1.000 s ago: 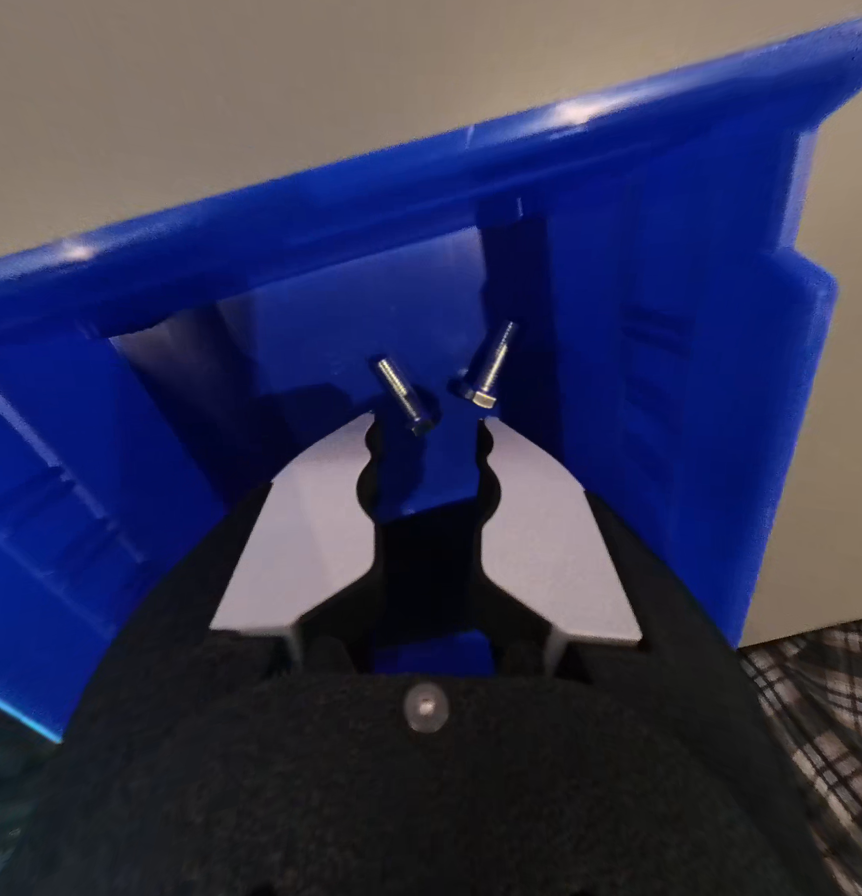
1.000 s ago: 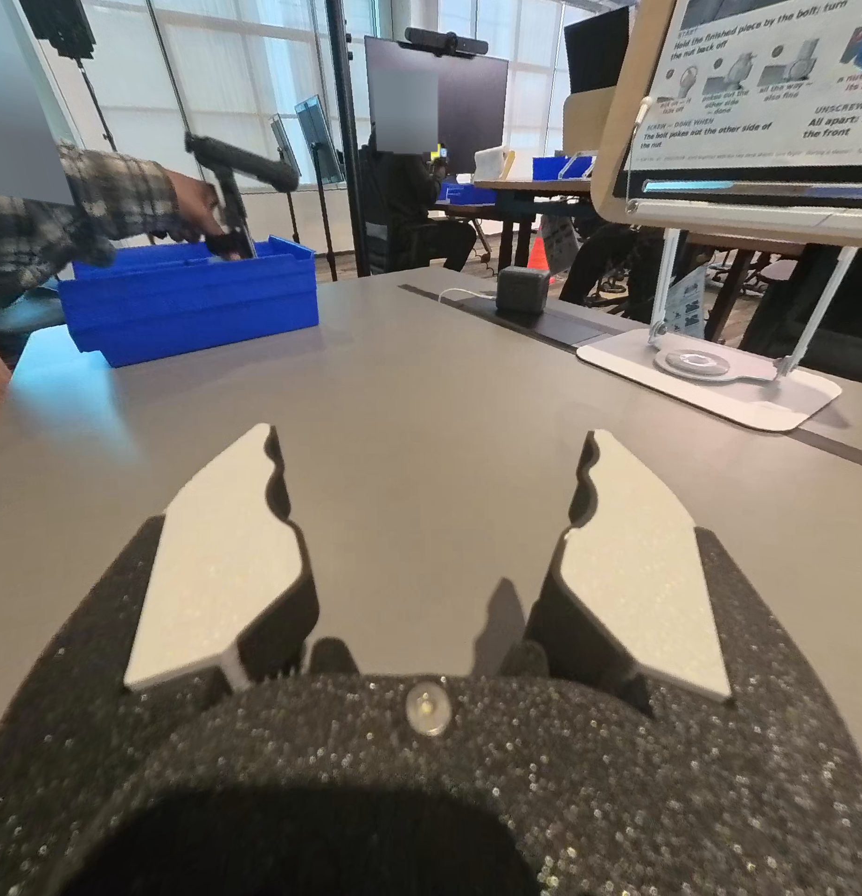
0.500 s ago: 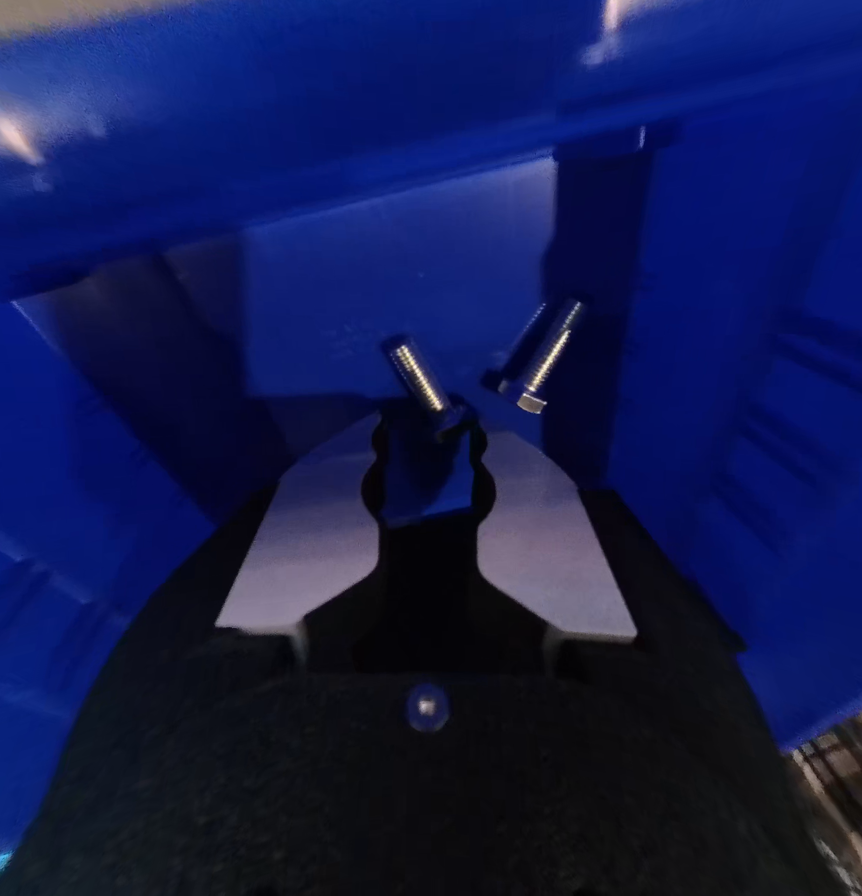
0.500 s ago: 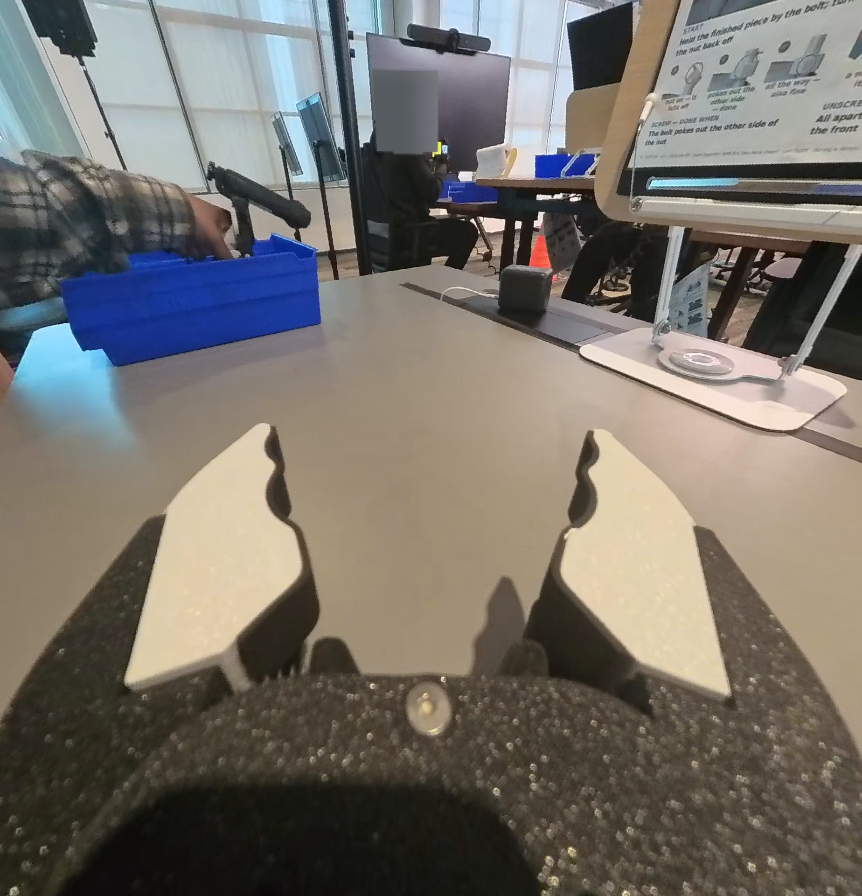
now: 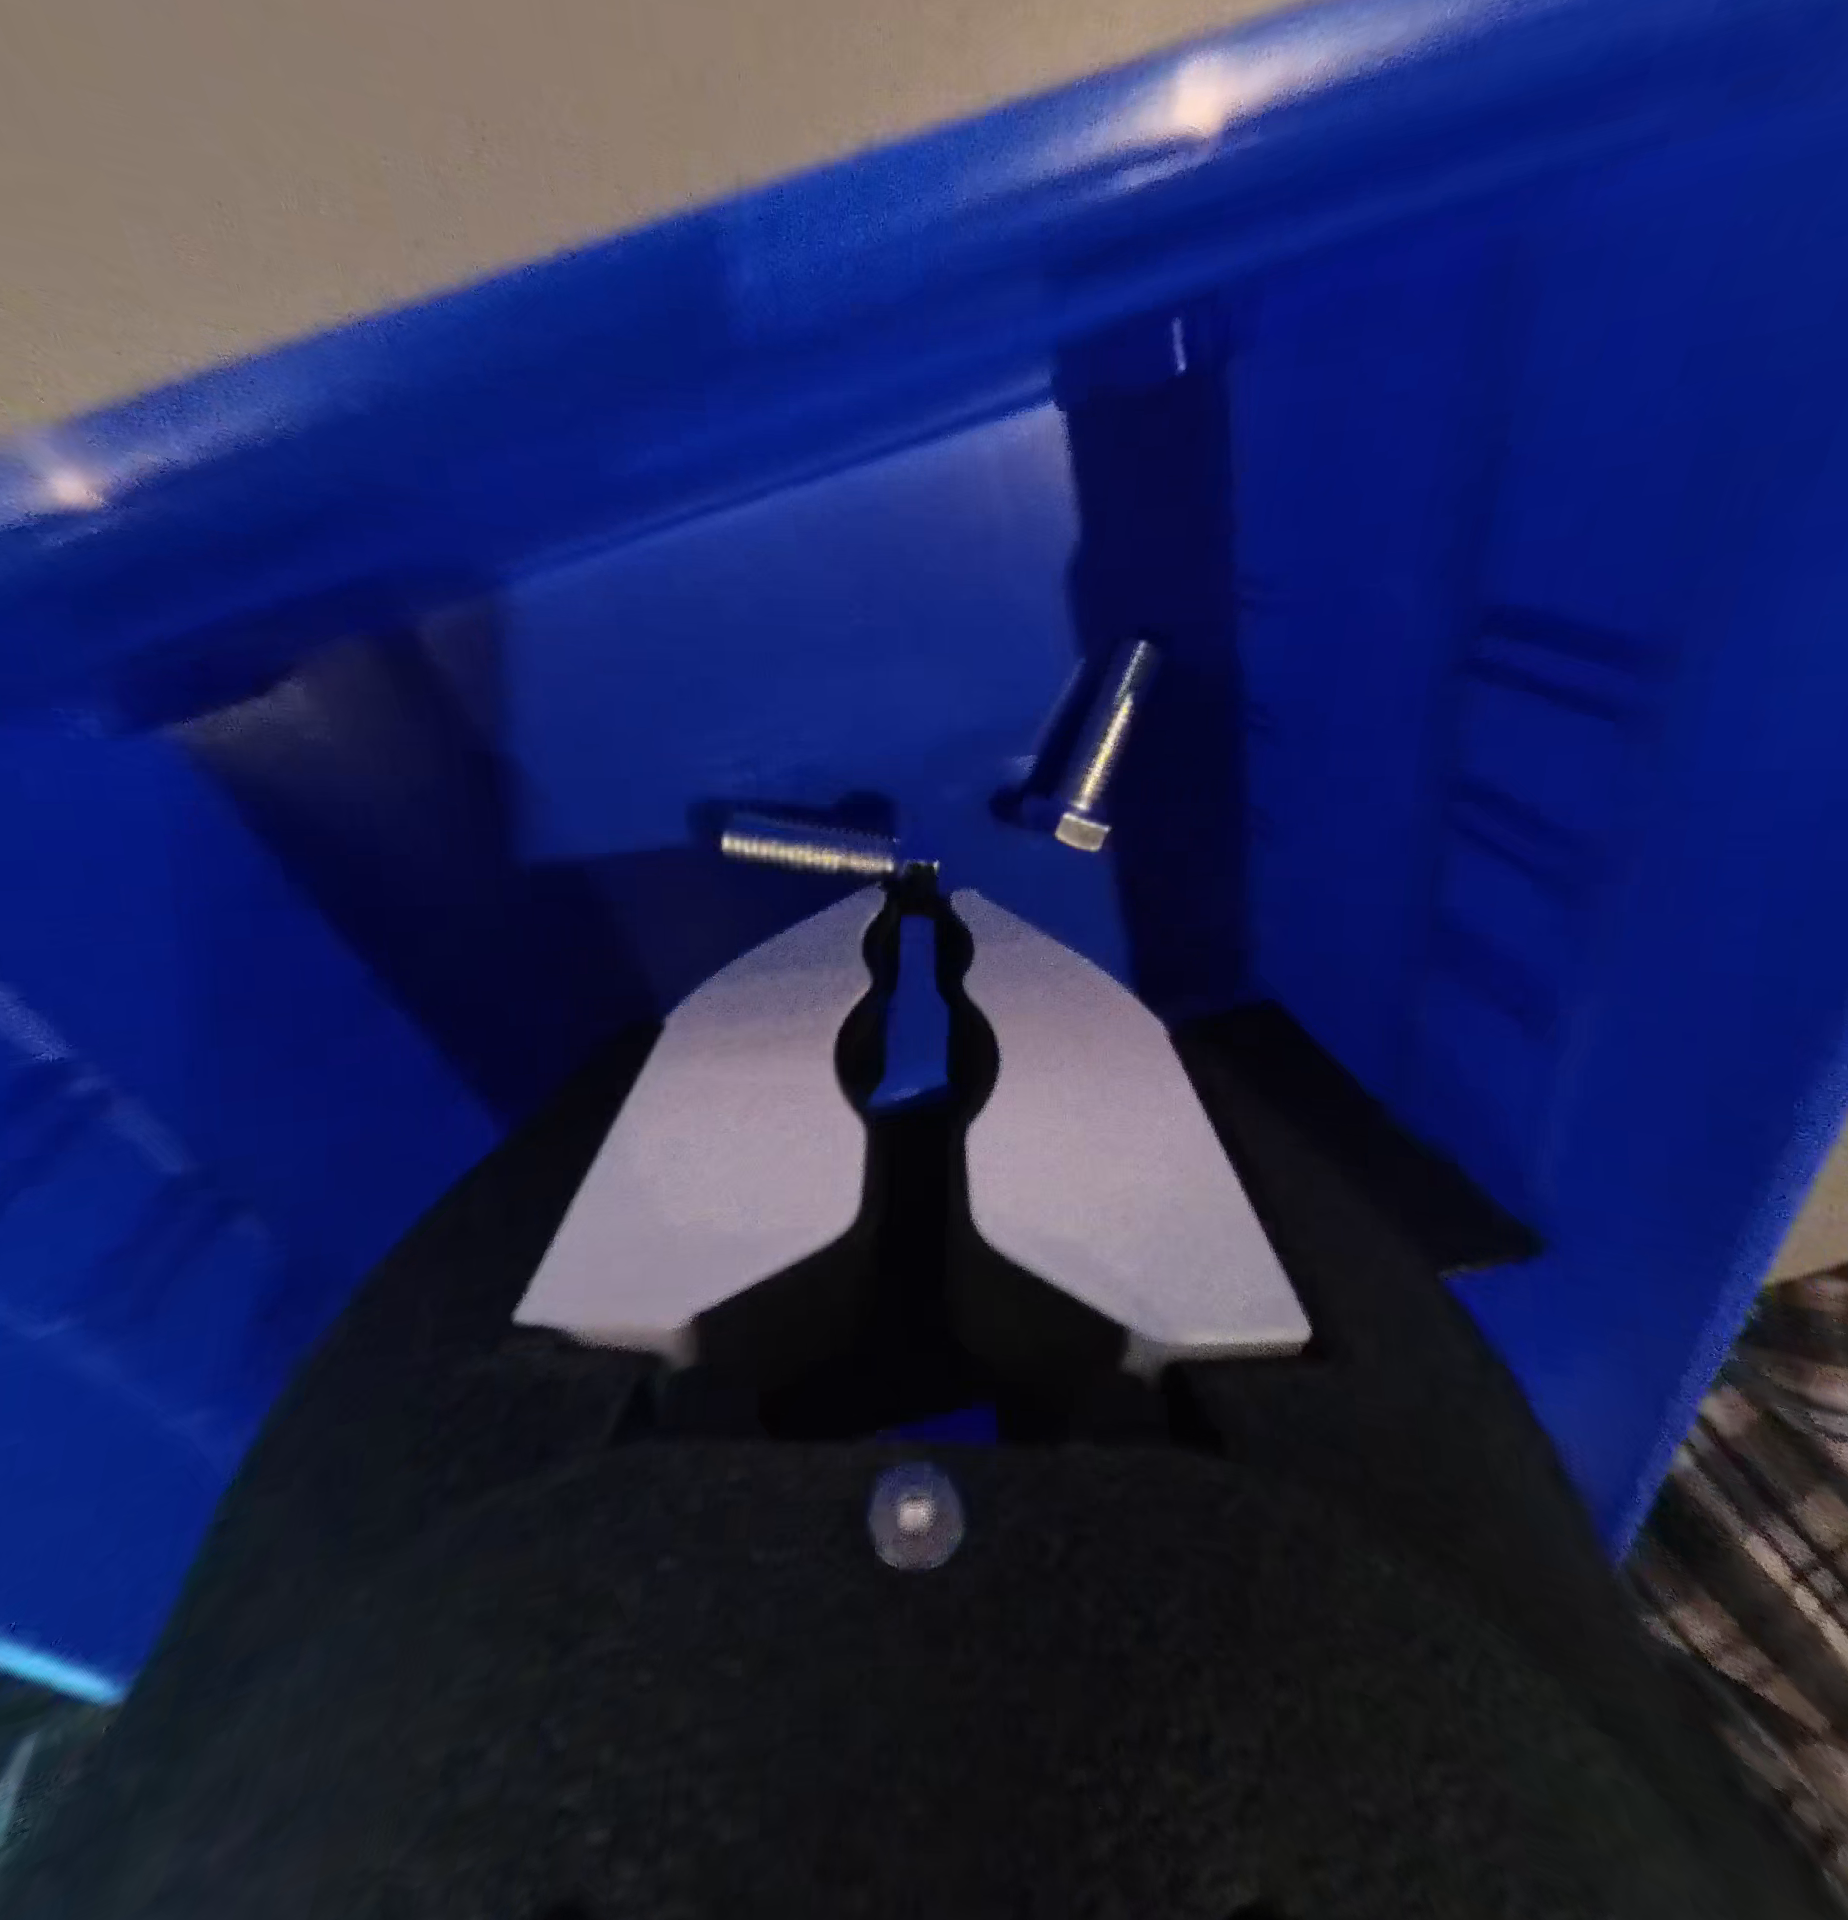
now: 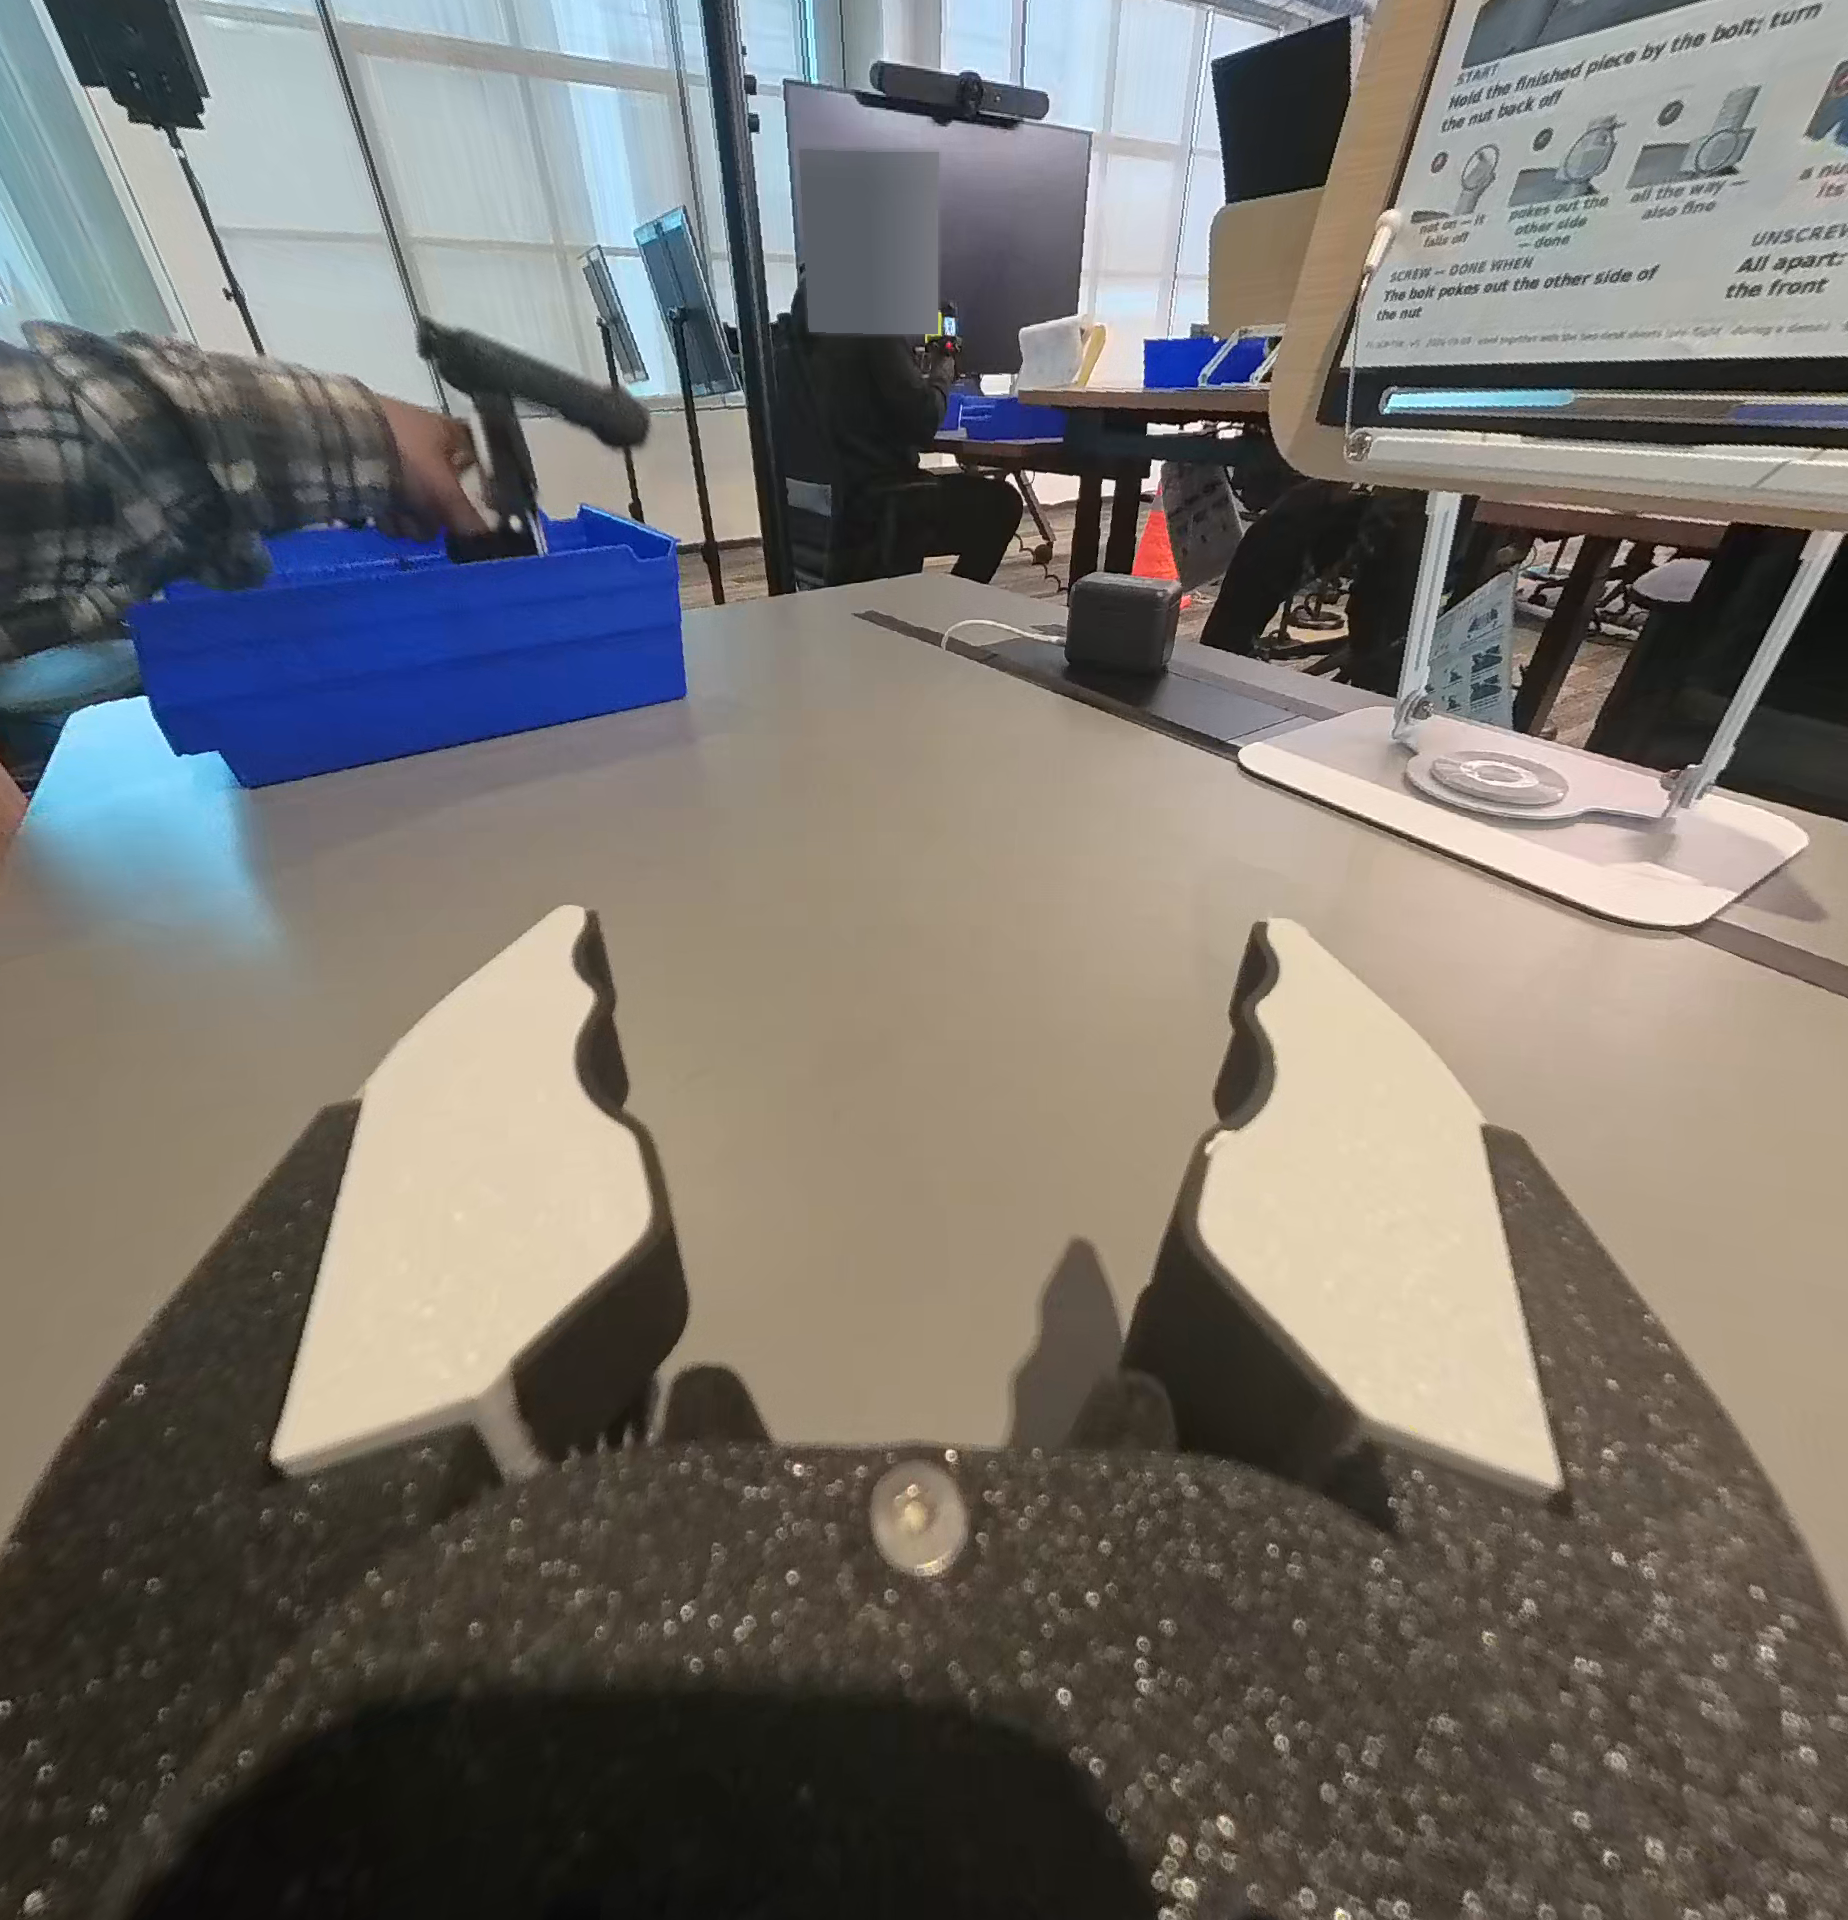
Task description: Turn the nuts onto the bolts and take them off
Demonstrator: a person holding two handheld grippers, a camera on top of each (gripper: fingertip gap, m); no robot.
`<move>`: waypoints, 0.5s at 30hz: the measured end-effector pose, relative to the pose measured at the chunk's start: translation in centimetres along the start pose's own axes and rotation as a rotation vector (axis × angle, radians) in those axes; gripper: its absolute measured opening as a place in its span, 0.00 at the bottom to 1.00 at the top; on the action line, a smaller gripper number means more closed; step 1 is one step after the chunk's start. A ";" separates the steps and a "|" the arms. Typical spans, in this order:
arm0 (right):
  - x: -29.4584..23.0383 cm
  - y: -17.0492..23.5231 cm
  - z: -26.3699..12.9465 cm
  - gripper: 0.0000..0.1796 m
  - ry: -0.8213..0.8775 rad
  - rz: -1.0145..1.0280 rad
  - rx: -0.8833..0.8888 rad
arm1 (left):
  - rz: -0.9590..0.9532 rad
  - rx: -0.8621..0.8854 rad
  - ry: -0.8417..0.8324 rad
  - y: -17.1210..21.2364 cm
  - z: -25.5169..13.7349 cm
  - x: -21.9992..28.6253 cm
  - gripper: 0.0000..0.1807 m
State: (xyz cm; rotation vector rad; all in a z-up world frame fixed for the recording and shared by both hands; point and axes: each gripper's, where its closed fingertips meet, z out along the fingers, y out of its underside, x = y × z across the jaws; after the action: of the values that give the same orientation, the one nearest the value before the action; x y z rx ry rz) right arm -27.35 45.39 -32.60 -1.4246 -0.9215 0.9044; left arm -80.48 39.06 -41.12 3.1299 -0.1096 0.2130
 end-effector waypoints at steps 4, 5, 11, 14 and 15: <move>-0.1 0.0 0.0 0.62 -0.003 0.000 0.002 | 0.026 0.049 -0.031 -0.1 -1.5 -0.5 0.03; -0.1 0.0 0.0 0.62 -0.004 0.000 0.001 | 0.030 0.062 -0.033 -0.2 -1.8 -0.5 0.03; 0.0 -0.1 -0.1 0.61 -0.005 0.007 0.009 | 0.055 0.156 -0.029 -0.6 -4.0 -0.2 0.03; 0.0 0.0 0.0 0.61 -0.005 0.003 0.004 | 0.081 0.199 -0.037 -0.8 -5.5 0.4 0.03; -0.1 0.0 0.0 0.61 -0.006 0.002 0.003 | 0.092 0.219 -0.036 -1.0 -6.2 0.8 0.03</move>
State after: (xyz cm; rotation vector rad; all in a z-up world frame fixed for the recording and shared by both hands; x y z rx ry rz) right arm -27.40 45.33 -32.58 -1.4208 -0.9226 0.9117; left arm -80.46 40.02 -34.89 3.3511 -0.2479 0.1814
